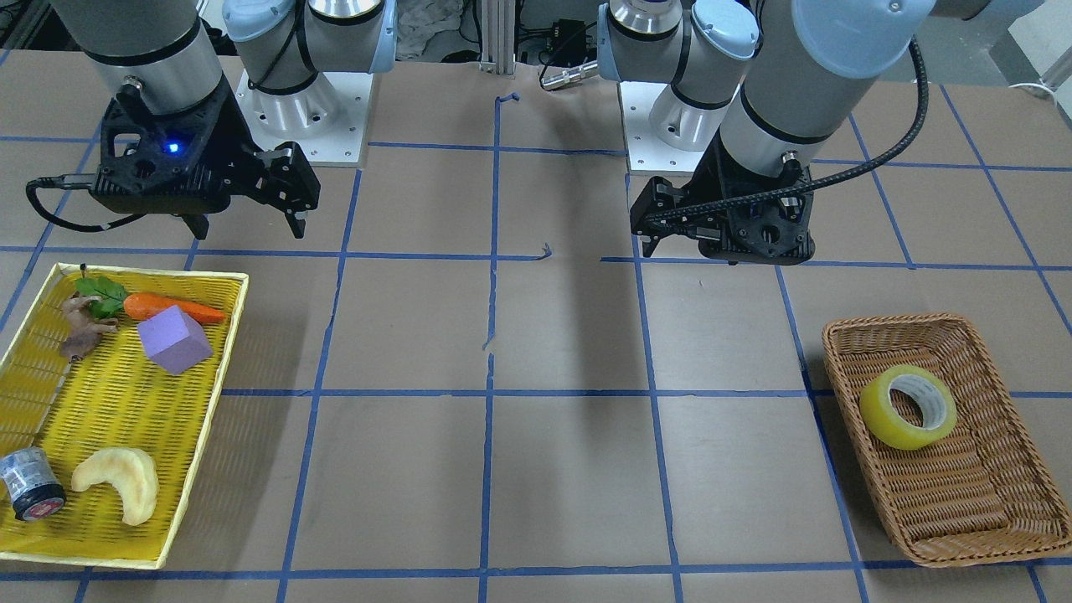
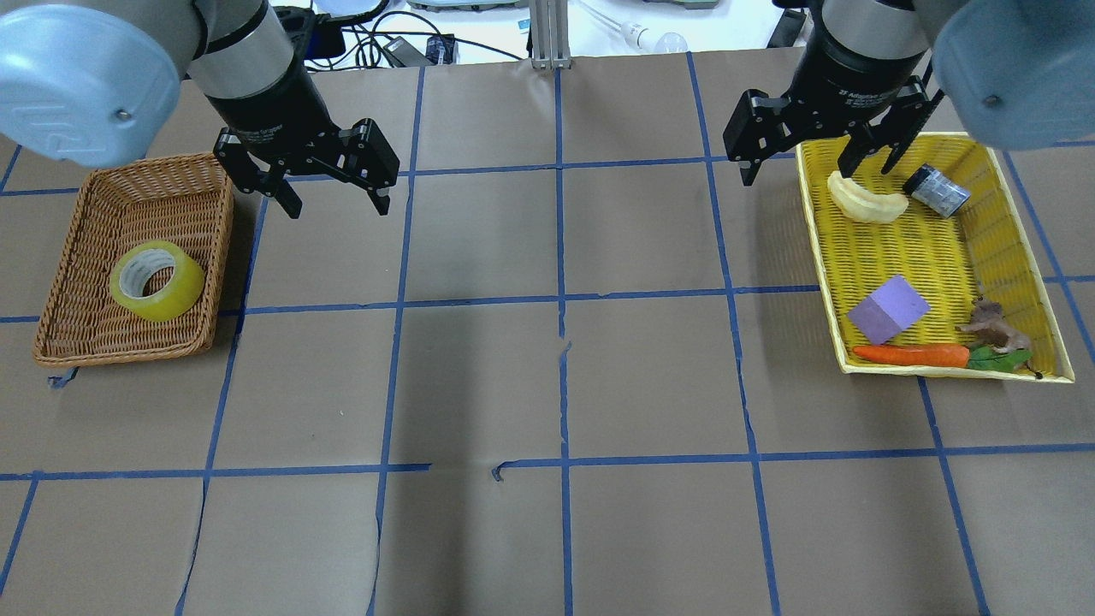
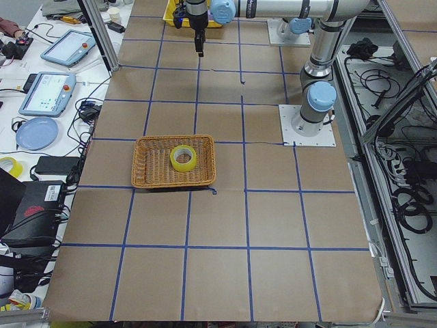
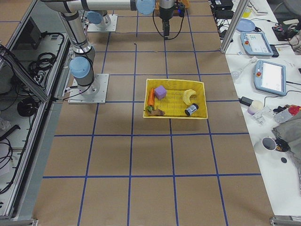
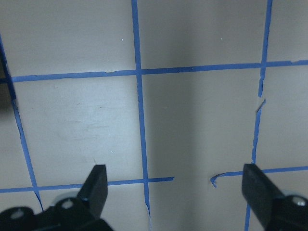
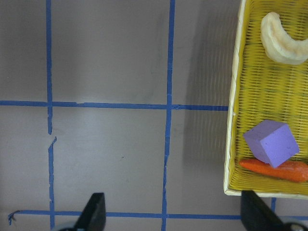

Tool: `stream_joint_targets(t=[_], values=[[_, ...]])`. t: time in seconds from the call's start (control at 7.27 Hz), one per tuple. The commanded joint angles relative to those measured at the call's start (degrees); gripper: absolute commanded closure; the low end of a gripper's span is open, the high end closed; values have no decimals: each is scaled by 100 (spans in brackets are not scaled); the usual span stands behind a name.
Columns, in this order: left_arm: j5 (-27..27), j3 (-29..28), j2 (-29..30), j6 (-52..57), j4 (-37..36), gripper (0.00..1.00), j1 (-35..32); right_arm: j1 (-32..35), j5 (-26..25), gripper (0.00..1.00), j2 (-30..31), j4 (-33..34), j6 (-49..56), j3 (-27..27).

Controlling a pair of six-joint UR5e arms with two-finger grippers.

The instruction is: Transfer tape with both arms

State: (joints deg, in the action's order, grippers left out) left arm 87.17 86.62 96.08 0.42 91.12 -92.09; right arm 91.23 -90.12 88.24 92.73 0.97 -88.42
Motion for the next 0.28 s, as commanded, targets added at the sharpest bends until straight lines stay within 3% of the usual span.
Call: stream_joint_targets(t=[0.0,0.14], values=[[176,13,-10,11,38,0,-11,0,-6,0,0,0,0,0],[186,21,-10,11,55,0,-11,0,3,0,0,0,0,9]])
